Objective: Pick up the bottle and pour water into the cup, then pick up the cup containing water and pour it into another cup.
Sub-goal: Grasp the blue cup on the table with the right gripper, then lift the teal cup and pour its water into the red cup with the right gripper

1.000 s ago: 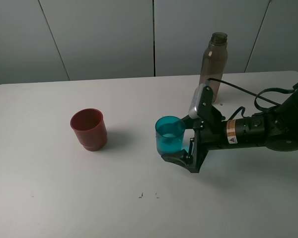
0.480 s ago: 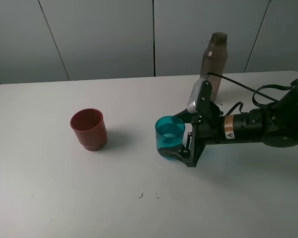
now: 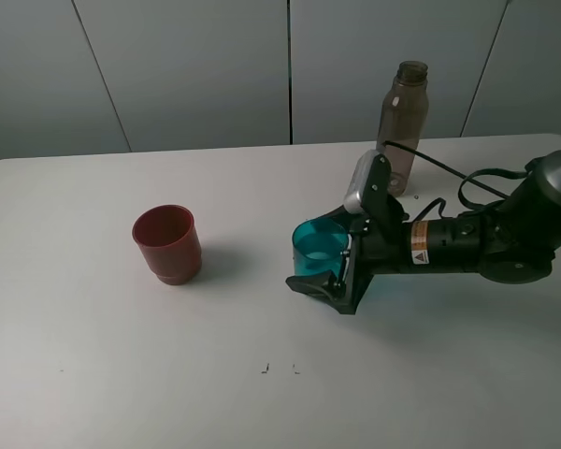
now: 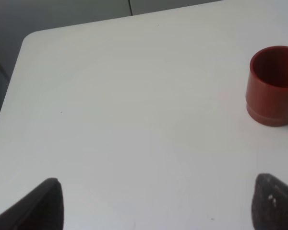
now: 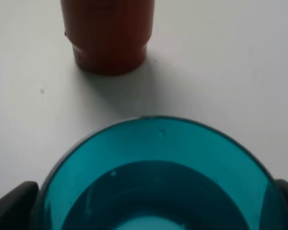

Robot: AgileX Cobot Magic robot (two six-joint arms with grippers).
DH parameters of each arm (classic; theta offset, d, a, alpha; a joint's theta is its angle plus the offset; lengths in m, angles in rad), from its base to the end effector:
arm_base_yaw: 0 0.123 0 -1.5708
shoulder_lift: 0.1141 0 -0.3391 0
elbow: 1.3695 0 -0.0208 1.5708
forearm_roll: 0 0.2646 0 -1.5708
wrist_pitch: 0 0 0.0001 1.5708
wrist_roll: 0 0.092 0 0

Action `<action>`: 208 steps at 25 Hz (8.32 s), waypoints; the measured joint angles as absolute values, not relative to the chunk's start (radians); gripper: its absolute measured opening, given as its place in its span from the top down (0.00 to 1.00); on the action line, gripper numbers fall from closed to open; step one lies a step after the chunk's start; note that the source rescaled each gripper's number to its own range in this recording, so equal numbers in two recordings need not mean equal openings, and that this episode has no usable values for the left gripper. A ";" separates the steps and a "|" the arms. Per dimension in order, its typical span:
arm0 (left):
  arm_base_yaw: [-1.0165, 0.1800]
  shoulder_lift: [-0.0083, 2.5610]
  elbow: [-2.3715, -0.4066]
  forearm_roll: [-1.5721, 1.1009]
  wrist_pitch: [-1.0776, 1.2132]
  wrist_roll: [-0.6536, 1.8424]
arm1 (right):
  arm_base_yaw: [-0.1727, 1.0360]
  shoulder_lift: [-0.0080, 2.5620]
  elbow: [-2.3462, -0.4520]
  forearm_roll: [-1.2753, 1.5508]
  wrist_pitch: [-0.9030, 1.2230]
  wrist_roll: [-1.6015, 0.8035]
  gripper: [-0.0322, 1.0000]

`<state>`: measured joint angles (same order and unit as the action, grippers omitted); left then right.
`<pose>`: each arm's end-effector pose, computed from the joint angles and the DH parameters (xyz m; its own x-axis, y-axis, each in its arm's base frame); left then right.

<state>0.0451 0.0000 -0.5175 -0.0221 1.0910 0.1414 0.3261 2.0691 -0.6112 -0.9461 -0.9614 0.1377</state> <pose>-0.0496 -0.0040 0.2861 -0.4664 0.1099 -0.8777 0.0335 0.9937 0.1066 0.2851 0.1609 0.1024 -0.1367 -0.4469 -0.8841 -0.9305 0.3642 -0.0403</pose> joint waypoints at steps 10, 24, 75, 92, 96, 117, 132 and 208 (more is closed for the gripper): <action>0.045 0.000 -0.518 -0.022 1.091 0.141 | 0.328 2.075 -0.611 -0.935 -0.974 0.138 0.09; 0.045 0.000 -0.518 -0.022 1.091 0.141 | 0.328 2.075 -0.615 -0.941 -0.966 0.149 0.89; 0.045 0.000 -0.518 -0.022 1.091 0.141 | 0.528 1.785 -1.004 -0.752 -0.397 0.509 0.89; 0.045 0.000 -0.518 -0.022 1.091 0.143 | 0.585 2.079 -1.319 -0.823 -0.383 0.656 0.89; 0.045 0.000 -0.518 -0.022 1.091 0.143 | 0.607 2.136 -1.383 -0.838 -0.383 0.662 0.89; 0.045 0.000 -0.518 -0.022 1.091 0.143 | 0.658 2.163 -1.419 -1.040 -0.385 0.405 0.89; 0.045 0.000 -0.518 -0.022 1.091 0.143 | 0.666 2.163 -1.419 -1.040 -0.385 0.214 0.89; 0.045 0.000 -0.518 -0.022 1.091 0.143 | 0.710 2.216 -1.479 -0.984 -0.385 -0.343 0.89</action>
